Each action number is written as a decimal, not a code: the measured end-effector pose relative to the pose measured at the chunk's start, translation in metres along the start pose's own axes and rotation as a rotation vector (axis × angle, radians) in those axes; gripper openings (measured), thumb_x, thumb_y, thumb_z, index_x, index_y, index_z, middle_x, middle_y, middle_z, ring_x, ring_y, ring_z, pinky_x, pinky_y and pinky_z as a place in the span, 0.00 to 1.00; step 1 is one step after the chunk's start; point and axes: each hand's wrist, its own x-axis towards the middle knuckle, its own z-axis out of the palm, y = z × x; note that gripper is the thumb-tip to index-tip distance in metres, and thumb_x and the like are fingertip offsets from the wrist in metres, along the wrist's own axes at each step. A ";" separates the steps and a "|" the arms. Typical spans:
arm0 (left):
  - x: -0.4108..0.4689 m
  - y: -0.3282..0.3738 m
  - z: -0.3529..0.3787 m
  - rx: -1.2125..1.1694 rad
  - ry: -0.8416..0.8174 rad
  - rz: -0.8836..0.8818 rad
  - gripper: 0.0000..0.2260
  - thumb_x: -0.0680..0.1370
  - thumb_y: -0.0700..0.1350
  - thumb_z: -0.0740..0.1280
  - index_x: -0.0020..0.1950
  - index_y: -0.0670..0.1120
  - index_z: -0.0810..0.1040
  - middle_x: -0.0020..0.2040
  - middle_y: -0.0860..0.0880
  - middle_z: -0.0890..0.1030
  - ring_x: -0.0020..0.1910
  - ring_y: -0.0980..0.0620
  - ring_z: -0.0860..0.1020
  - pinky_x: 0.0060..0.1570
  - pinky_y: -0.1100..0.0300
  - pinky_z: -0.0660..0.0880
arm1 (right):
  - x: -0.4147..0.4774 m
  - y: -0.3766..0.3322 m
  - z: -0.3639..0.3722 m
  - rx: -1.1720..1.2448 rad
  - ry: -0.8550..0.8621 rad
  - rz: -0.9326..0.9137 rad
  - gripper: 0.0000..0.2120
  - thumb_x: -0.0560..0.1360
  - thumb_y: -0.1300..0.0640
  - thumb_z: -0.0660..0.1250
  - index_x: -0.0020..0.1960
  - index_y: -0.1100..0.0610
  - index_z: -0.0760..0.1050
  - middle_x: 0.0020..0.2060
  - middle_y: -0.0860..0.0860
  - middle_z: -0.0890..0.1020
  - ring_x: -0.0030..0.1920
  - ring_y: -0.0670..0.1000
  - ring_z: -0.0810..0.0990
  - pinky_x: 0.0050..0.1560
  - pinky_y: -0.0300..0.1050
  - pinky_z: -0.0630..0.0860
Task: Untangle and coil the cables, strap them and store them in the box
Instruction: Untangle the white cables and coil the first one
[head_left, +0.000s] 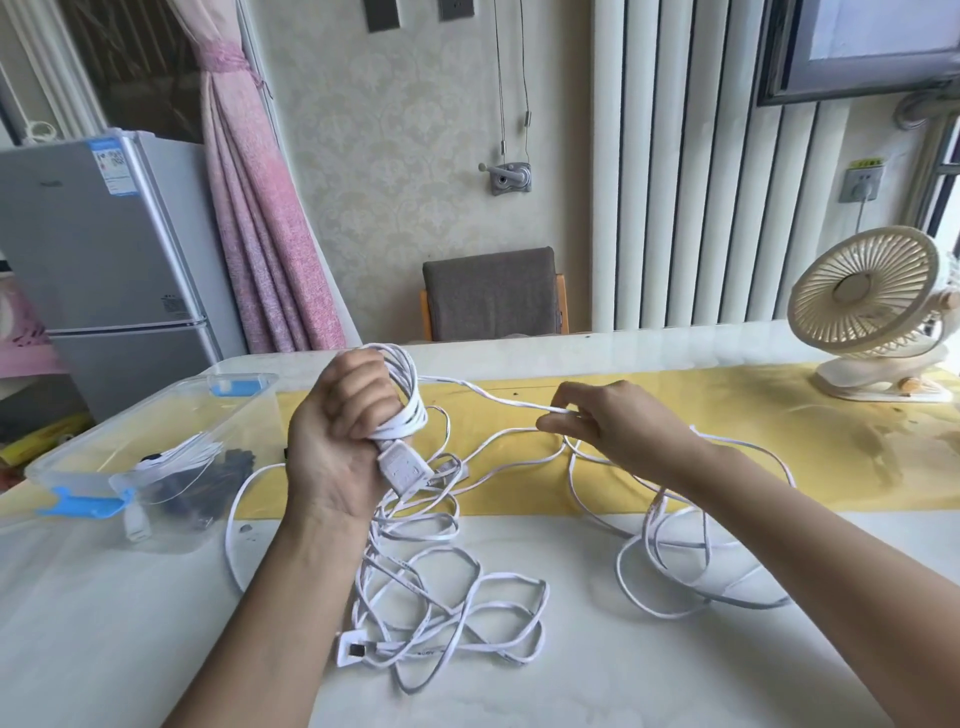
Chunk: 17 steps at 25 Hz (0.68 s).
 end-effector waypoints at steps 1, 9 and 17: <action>0.000 0.005 -0.002 -0.007 0.008 0.014 0.09 0.74 0.36 0.53 0.38 0.40 0.70 0.28 0.49 0.66 0.25 0.53 0.63 0.29 0.57 0.62 | -0.001 -0.002 0.002 -0.016 0.013 -0.049 0.24 0.72 0.35 0.53 0.39 0.55 0.70 0.23 0.48 0.64 0.28 0.55 0.64 0.30 0.47 0.61; 0.016 -0.002 -0.009 0.739 0.447 0.447 0.17 0.82 0.53 0.52 0.37 0.48 0.69 0.24 0.55 0.65 0.20 0.59 0.63 0.23 0.67 0.63 | -0.013 -0.040 0.028 -0.152 -0.138 -0.365 0.22 0.80 0.42 0.54 0.39 0.58 0.74 0.33 0.55 0.77 0.36 0.59 0.73 0.34 0.45 0.61; 0.012 -0.026 -0.031 2.286 0.424 0.223 0.19 0.82 0.51 0.55 0.32 0.52 0.71 0.24 0.53 0.73 0.25 0.55 0.73 0.34 0.61 0.67 | -0.018 -0.062 0.010 -0.129 -0.004 -0.572 0.09 0.74 0.53 0.62 0.38 0.54 0.78 0.28 0.50 0.78 0.29 0.57 0.75 0.25 0.42 0.65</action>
